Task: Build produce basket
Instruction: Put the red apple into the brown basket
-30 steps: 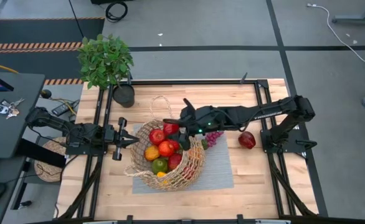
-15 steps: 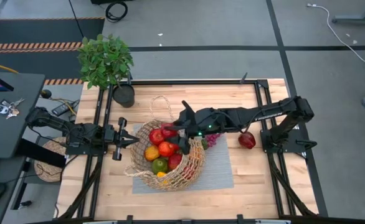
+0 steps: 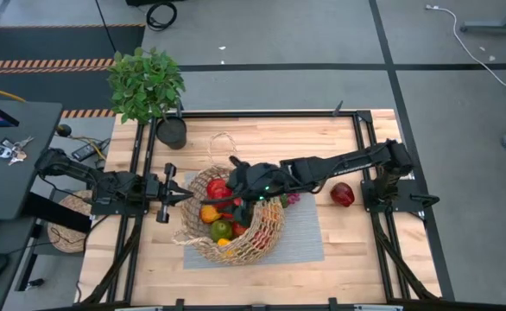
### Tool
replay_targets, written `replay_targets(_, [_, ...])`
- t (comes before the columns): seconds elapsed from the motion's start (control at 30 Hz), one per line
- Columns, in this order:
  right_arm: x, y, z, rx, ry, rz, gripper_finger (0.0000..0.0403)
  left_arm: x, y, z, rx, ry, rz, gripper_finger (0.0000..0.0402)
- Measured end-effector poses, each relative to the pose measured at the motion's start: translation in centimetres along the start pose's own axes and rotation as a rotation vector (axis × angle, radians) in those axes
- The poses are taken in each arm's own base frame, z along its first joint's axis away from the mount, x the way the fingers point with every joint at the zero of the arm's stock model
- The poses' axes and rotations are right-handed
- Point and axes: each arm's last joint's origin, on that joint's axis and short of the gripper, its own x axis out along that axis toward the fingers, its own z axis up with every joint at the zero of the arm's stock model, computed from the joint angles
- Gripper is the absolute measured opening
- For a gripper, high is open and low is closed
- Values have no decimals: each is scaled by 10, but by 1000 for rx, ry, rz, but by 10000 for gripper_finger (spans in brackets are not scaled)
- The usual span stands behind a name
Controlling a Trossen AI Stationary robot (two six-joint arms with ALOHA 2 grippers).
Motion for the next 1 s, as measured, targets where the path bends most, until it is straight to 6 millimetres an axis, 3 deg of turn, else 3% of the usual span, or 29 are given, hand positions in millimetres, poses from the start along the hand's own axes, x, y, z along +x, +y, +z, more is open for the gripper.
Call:
replay_targets(0.23, [4, 14, -8, -81, 44, -70, 311, 0, 0, 0, 0, 0, 0, 34])
replay_targets(0.4, [2, 13, -6, -51, 37, -85, 311, 0, 0, 0, 0, -1, 1, 28])
replay_targets(0.57, [15, 11, -15, -11, 62, -96, 311, 0, 0, 0, 0, 0, 1, 33])
replay_targets(1.0, [26, -8, 9, -107, -118, -33, 311, 0, 0, 0, 0, -1, 0, 28])
